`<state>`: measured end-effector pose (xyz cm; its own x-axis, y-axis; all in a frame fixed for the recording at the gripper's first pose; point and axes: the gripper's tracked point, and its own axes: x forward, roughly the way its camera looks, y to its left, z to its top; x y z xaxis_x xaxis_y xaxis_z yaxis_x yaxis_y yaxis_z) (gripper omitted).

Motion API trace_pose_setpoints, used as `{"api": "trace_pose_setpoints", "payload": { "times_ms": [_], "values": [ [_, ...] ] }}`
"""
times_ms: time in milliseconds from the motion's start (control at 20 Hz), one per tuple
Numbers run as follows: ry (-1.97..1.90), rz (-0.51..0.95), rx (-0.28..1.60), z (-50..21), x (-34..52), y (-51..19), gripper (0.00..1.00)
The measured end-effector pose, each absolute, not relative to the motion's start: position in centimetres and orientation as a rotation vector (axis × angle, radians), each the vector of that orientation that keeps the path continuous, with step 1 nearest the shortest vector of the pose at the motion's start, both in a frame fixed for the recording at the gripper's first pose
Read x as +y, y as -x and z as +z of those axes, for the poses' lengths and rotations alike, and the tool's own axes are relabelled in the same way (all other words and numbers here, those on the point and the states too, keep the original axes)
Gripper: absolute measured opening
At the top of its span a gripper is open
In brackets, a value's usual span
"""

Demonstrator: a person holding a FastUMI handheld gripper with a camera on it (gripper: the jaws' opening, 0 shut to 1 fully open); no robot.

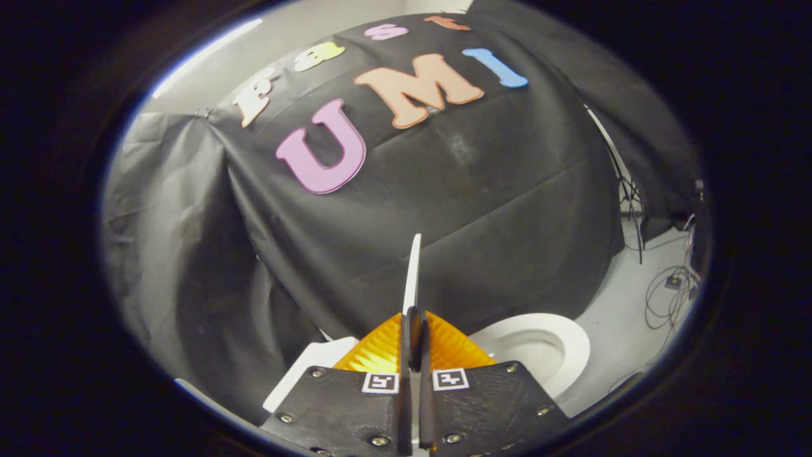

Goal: Open the toilet lid.

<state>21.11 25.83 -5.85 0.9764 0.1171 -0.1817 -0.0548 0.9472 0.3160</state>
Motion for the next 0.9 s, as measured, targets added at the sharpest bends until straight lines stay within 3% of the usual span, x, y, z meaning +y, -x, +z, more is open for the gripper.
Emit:
{"api": "trace_pose_setpoints", "payload": {
  "times_ms": [900],
  "values": [
    [-0.066,0.255,0.158,-3.7,41.2,-19.7,0.10]
  ]
}}
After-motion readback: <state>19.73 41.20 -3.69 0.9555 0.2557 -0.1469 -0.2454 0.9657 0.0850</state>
